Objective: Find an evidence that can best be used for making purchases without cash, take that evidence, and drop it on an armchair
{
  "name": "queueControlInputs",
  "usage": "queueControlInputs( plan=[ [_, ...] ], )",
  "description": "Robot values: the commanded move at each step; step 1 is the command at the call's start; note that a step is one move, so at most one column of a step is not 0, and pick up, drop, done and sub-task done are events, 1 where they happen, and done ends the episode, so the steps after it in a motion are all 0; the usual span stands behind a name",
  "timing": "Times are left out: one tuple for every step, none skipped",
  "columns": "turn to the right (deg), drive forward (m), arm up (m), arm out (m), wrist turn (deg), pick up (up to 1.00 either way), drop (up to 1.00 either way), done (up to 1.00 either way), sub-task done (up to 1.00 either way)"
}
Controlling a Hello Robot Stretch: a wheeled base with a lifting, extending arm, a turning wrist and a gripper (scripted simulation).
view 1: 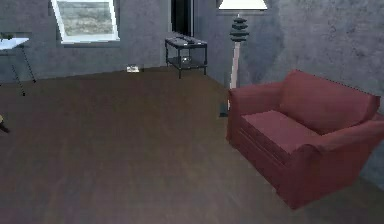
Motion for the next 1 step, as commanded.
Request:
queueControlInputs(
  plan=[
    [3.0,0.0,0.0,0.0,0.0,0.0,0.0,0.0,0.0]
  ],
)
